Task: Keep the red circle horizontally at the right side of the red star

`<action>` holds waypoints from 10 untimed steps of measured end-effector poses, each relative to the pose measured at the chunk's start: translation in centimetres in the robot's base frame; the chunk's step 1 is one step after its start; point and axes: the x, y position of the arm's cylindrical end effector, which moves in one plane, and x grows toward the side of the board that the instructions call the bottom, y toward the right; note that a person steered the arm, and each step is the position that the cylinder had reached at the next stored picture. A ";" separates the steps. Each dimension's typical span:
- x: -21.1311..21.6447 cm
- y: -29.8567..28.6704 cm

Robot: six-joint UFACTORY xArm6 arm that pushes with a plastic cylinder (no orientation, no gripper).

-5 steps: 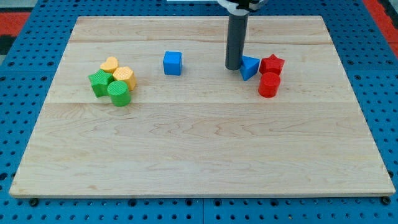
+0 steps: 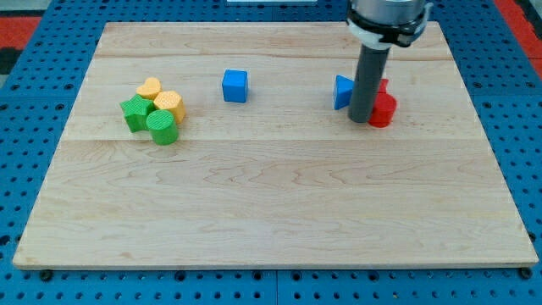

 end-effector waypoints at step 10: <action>-1.2 6.3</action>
